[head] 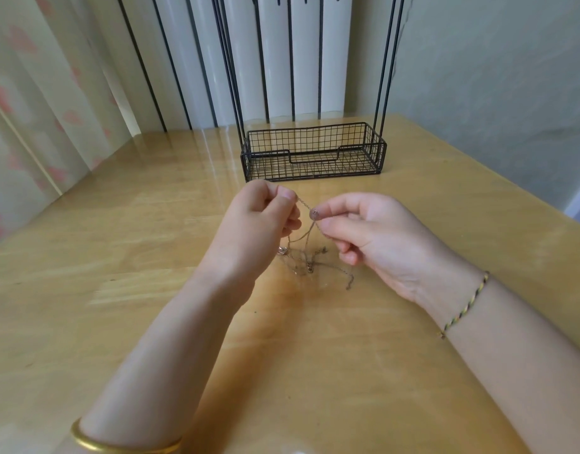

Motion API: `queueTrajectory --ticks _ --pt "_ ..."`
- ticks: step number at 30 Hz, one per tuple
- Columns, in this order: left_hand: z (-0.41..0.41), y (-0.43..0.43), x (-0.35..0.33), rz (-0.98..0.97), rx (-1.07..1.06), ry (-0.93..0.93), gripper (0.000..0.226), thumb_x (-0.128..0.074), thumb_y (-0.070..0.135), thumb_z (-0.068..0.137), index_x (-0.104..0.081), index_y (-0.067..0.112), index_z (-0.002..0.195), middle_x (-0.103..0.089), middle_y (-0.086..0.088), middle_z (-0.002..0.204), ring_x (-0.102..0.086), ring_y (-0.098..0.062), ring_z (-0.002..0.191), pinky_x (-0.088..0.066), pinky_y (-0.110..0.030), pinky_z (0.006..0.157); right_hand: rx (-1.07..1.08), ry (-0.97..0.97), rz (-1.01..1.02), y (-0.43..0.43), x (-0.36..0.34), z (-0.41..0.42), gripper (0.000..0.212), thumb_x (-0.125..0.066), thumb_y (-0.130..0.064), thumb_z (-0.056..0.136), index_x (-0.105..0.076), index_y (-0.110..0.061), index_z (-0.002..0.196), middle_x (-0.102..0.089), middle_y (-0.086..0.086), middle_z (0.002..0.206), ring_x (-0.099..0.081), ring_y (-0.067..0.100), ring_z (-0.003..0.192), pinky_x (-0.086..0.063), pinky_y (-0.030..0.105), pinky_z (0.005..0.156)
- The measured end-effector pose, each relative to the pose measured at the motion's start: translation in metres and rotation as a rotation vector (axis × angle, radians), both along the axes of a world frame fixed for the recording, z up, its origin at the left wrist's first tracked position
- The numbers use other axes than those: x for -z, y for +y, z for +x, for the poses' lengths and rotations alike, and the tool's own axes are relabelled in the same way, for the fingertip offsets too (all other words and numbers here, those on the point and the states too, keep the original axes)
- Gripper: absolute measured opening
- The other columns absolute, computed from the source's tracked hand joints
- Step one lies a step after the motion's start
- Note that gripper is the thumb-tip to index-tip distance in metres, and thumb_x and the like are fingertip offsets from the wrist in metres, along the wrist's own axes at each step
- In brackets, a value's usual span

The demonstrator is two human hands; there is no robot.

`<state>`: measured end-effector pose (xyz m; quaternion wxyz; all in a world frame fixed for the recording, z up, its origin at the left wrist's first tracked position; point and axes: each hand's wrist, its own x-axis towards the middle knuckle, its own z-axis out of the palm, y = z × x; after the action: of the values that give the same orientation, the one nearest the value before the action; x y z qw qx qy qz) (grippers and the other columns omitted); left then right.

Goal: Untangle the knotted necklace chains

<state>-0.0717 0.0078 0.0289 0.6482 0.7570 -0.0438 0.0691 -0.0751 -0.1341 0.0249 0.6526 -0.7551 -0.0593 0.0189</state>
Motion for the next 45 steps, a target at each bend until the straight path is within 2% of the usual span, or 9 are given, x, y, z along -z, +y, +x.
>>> queueTrajectory --ticks 4,10,16,25,30,37,41,43,45 --pt "0.0 0.003 -0.001 0.012 0.056 0.053 0.013 -0.052 0.015 0.096 -0.055 0.013 0.083 -0.044 0.008 0.059 -0.043 -0.007 0.05 -0.047 -0.027 0.062 0.172 -0.134 -0.203 0.0 0.001 0.002 0.017 -0.059 -0.005 0.083 -0.061 -0.02 0.075 -0.05 -0.006 0.06 -0.043 0.001 0.045 -0.034 0.019 0.05" --pt "0.002 0.009 -0.001 0.309 -0.021 -0.031 0.014 -0.057 0.0 0.086 -0.061 0.013 0.084 -0.043 0.013 0.045 -0.036 -0.003 0.036 -0.031 -0.016 0.036 0.263 0.019 0.192 -0.003 -0.003 0.005 0.019 -0.049 0.001 0.087 -0.057 -0.012 0.077 -0.058 0.001 0.069 -0.046 0.009 0.05 -0.033 0.02 0.04" --pt "0.004 0.01 0.002 0.469 -0.113 -0.095 0.019 -0.057 0.026 0.092 -0.062 0.013 0.079 -0.053 0.007 0.047 -0.043 -0.003 0.035 -0.038 -0.022 0.046 0.264 0.142 0.557 -0.003 -0.005 0.007 0.022 -0.046 0.004 0.089 -0.055 -0.011 0.076 -0.06 0.005 0.066 -0.049 0.009 0.044 -0.03 0.017 0.037" --pt "0.005 0.015 0.001 0.379 -0.208 -0.006 0.03 -0.043 0.035 0.099 -0.061 0.014 0.086 -0.072 0.005 0.071 -0.066 -0.014 0.049 -0.044 -0.027 0.056 0.215 0.28 0.701 -0.009 -0.003 0.01 0.017 -0.043 -0.006 0.088 -0.054 -0.016 0.079 -0.046 -0.004 0.051 -0.049 0.012 0.05 -0.044 0.019 0.05" --pt "0.007 0.02 0.002 0.365 -0.25 -0.011 0.027 -0.043 0.04 0.098 -0.057 0.017 0.097 -0.067 0.004 0.084 -0.069 -0.01 0.057 -0.051 -0.033 0.057 0.277 0.259 0.74 -0.011 -0.002 0.013 0.018 -0.041 -0.003 0.088 -0.049 -0.015 0.078 -0.042 -0.002 0.054 -0.039 0.009 0.037 -0.024 0.014 0.033" --pt "0.006 0.017 -0.002 0.164 -0.196 0.087 0.026 -0.042 0.039 0.1 -0.06 0.023 0.109 -0.063 0.015 0.066 -0.071 -0.012 0.063 -0.039 -0.021 0.043 0.331 0.156 0.435 -0.014 0.001 0.011 0.018 -0.049 -0.002 0.087 -0.058 -0.012 0.075 -0.038 -0.003 0.057 -0.023 0.005 0.035 -0.014 0.015 0.032" --pt "0.006 0.015 -0.004 0.116 -0.195 0.096 0.031 -0.04 0.041 0.1 -0.059 0.022 0.116 -0.056 0.019 0.082 -0.07 -0.005 0.063 -0.036 -0.016 0.039 0.232 0.08 -0.007 -0.009 0.0 0.002 0.01 -0.064 -0.018 0.087 -0.069 -0.02 0.079 -0.049 -0.015 0.064 -0.039 0.002 0.054 -0.031 0.012 0.041" --pt "0.007 0.015 -0.004 0.105 -0.202 0.096 0.029 -0.04 0.042 0.099 -0.059 0.024 0.111 -0.056 0.02 0.08 -0.069 -0.004 0.065 -0.037 -0.017 0.04 0.196 0.049 -0.069 -0.008 0.001 0.001 0.01 -0.067 -0.025 0.086 -0.07 -0.019 0.08 -0.056 -0.022 0.066 -0.045 -0.005 0.059 -0.035 0.012 0.053" --pt "0.007 0.015 -0.004 0.107 -0.205 0.098 0.025 -0.041 0.042 0.099 -0.057 0.025 0.108 -0.055 0.02 0.083 -0.069 -0.002 0.064 -0.037 -0.016 0.039 0.171 0.04 -0.02 -0.007 0.001 0.001 0.014 -0.065 -0.026 0.087 -0.069 -0.018 0.076 -0.052 -0.02 0.053 -0.041 -0.003 0.047 -0.03 0.009 0.045"
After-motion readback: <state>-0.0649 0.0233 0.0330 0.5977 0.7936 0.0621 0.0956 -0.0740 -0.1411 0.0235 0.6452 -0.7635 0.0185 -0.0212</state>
